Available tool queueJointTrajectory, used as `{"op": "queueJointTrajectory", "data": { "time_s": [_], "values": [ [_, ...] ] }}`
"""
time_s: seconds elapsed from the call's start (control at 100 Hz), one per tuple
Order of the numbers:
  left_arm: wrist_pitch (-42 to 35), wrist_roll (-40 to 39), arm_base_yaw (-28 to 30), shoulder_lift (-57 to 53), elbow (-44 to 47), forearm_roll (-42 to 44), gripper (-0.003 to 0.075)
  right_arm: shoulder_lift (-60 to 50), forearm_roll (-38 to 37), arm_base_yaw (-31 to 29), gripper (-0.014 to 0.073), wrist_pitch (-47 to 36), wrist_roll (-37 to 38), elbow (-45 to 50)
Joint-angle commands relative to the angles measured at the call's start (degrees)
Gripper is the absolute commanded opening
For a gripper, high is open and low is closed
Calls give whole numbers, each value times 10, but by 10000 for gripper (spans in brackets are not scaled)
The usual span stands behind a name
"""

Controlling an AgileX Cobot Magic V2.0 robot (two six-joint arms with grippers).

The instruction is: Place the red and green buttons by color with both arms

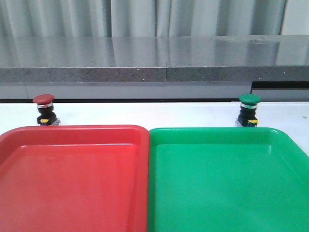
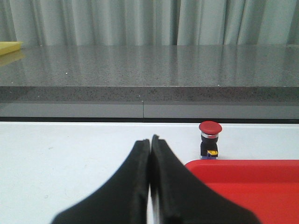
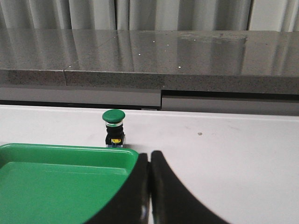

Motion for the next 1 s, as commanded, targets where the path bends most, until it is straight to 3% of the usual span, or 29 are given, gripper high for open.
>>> {"op": "queueJointTrajectory", "data": {
  "time_s": [0.0, 0.38, 0.6, 0.79, 0.99],
  "values": [
    [-41, -1, -5, -4, 24, -6, -20, -10, 0, -4, -67, -48, 1, -8],
    [-48, -6, -5, -4, 15, -9, -19, -10, 0, -4, -67, -48, 1, -8],
    [-16, -6, -5, 12, -55, -44, -19, -10, 0, -4, -67, -48, 1, -8],
    [96, -6, -5, 72, -178, -44, -19, -10, 0, -4, -67, -48, 1, -8],
    [275, -2, -5, 192, -331, -42, -19, -10, 0, -4, -67, -48, 1, -8]
  ]
}}
